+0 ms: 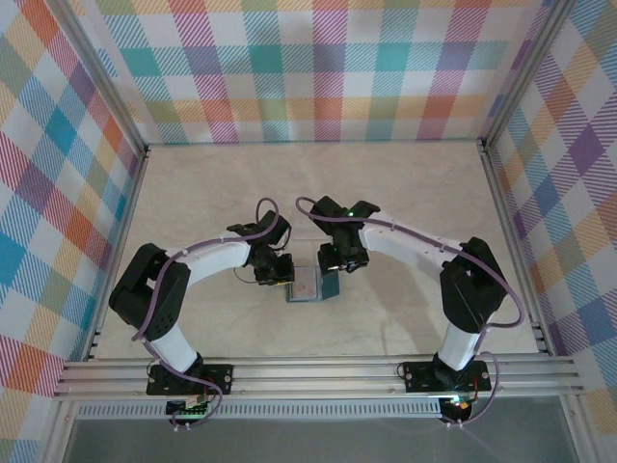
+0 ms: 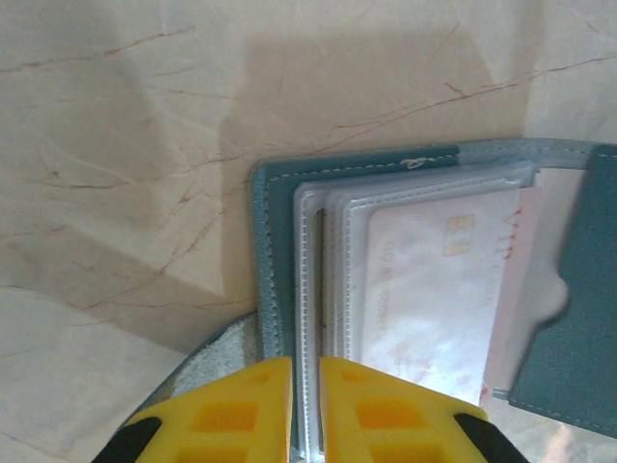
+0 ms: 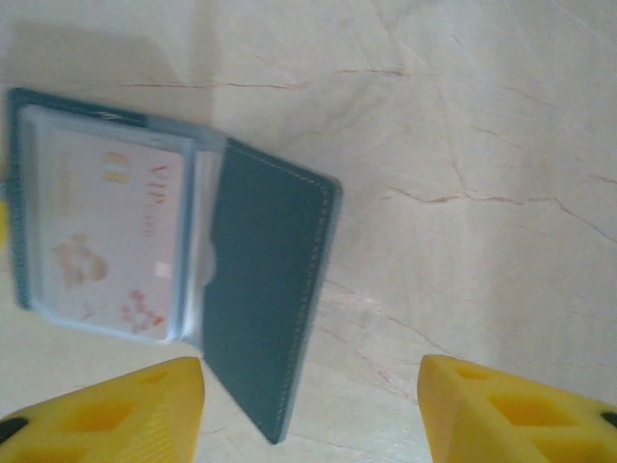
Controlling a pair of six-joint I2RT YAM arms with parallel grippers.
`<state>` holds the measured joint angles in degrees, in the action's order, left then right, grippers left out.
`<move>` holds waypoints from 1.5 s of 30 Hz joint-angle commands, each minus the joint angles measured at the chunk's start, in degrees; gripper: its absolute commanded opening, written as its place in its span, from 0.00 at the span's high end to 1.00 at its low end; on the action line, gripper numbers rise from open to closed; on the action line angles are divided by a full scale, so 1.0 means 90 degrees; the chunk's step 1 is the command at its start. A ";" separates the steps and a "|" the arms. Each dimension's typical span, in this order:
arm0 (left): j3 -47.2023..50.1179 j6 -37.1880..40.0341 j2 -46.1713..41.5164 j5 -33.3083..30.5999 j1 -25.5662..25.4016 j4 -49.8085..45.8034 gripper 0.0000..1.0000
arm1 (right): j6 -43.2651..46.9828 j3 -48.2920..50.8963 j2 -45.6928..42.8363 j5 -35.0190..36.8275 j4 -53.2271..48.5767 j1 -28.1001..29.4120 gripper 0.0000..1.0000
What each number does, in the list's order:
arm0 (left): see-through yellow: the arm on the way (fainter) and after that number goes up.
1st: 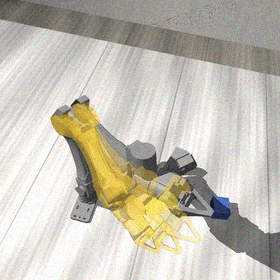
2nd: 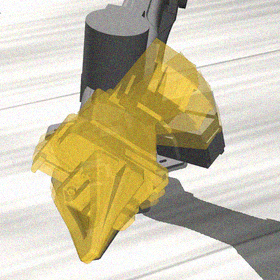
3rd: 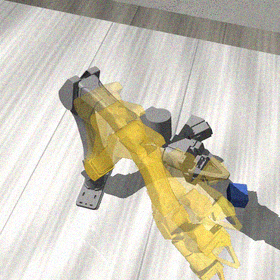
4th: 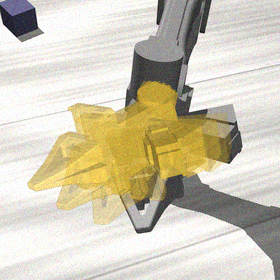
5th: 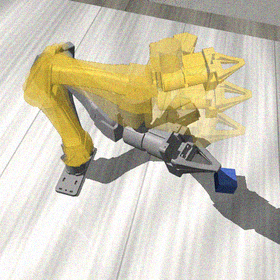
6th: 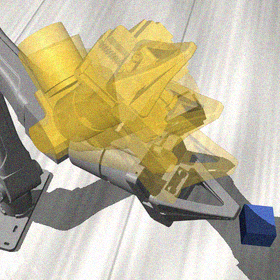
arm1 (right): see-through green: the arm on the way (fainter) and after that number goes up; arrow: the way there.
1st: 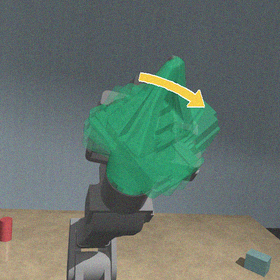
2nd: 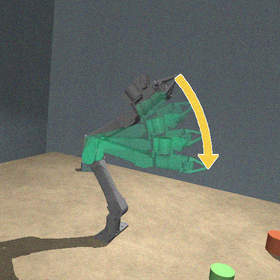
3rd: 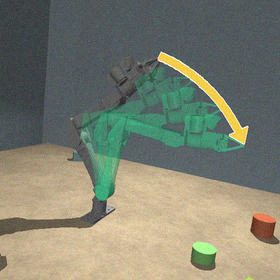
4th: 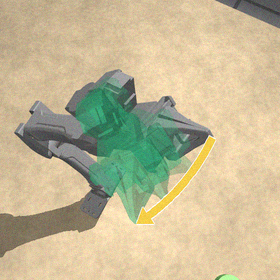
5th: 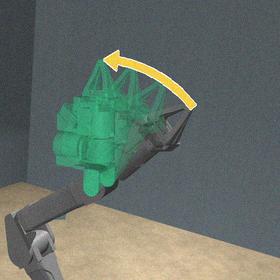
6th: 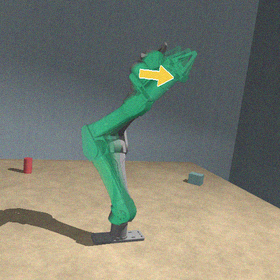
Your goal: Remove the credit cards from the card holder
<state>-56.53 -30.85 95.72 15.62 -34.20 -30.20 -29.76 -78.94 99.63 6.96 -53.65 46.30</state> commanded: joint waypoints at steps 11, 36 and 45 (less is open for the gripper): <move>-0.0288 -0.0122 -0.0187 0.0414 -0.0077 -0.0195 0.86 | -0.1352 0.1167 0.0045 -0.2588 0.2425 -0.0308 0.73; -0.0693 0.0323 0.0779 -0.0397 -0.0370 -0.0866 0.84 | -0.1430 0.1969 0.0433 -0.3115 0.3413 -0.0664 0.58; -0.0613 0.0306 0.0858 -0.0410 -0.0390 -0.0795 0.84 | -0.1362 0.1778 0.0662 -0.3127 0.3381 -0.0605 0.62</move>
<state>-62.11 -28.86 101.43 14.20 -37.10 -34.63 -42.65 -61.52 104.38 -20.12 -23.14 40.49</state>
